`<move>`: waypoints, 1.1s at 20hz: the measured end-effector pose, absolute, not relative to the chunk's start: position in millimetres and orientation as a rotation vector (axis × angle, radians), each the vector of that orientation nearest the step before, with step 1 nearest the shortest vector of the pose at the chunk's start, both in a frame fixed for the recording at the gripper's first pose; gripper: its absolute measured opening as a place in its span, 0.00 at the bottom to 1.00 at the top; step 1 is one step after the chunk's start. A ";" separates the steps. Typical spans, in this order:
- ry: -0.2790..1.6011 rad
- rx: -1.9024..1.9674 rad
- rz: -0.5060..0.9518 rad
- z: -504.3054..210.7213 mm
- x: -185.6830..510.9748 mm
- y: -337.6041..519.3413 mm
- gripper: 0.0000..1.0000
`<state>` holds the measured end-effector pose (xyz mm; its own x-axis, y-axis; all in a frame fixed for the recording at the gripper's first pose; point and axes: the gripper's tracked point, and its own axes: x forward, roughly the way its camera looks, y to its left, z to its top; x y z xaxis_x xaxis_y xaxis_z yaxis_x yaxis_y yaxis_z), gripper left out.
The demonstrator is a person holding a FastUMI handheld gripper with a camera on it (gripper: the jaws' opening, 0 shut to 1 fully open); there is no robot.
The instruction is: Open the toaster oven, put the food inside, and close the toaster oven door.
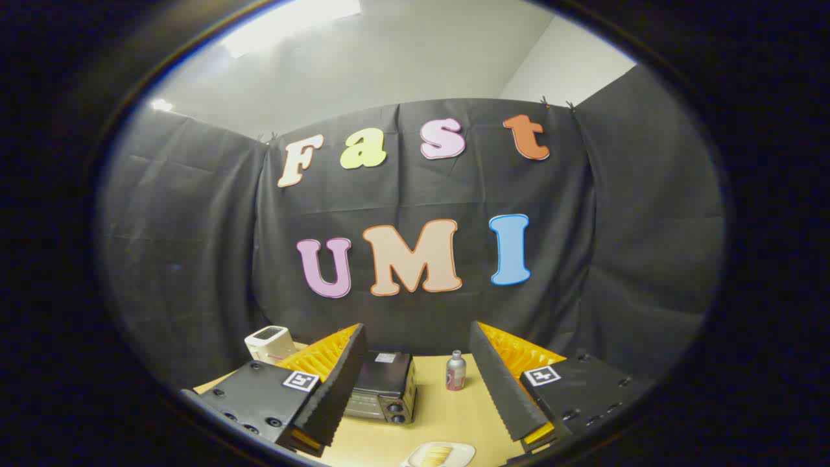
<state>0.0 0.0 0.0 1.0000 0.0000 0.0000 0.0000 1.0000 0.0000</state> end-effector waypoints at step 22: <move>-0.054 -0.055 0.002 -25.6 7.9 50.4 0.98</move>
<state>7.9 50.4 -25.6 0.9985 0.0031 0.0538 -0.0002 0.9985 -0.0545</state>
